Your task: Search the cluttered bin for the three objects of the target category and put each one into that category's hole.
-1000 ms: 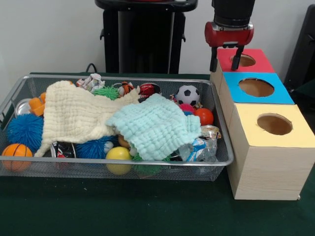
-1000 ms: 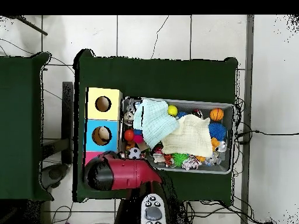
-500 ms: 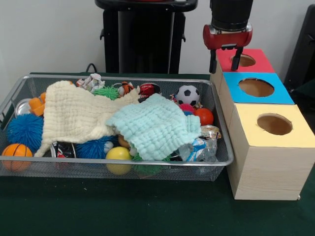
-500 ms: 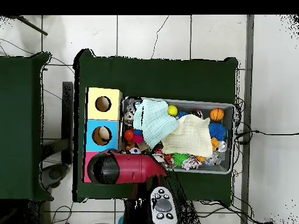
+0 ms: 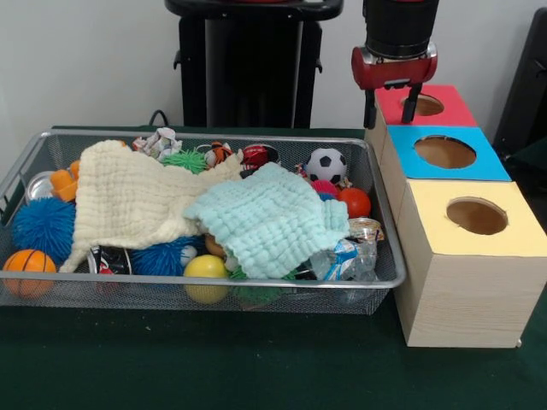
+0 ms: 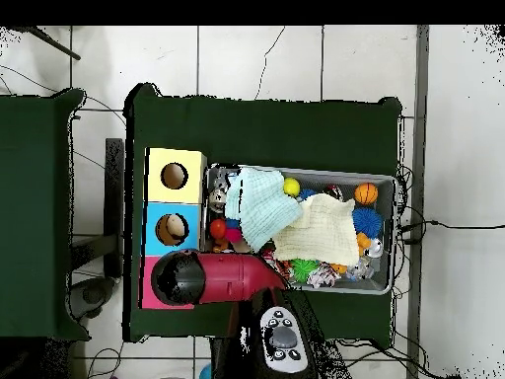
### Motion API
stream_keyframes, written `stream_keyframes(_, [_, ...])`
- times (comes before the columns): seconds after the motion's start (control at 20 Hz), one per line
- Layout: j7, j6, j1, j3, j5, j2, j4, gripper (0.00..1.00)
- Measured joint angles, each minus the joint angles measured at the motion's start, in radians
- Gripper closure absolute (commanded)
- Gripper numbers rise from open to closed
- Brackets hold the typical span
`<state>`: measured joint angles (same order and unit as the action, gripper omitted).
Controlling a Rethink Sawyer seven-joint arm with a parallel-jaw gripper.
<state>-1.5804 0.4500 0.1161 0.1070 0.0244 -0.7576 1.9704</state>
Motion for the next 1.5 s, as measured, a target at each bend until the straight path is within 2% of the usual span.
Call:
stream_keyframes(0.6, [0.0,0.081,-0.007,-0.002,0.005,0.019,-0.048,0.0])
stream_keyframes(1.5, [0.0,0.084,-0.063,-0.038,0.034,0.021,-0.092,0.0])
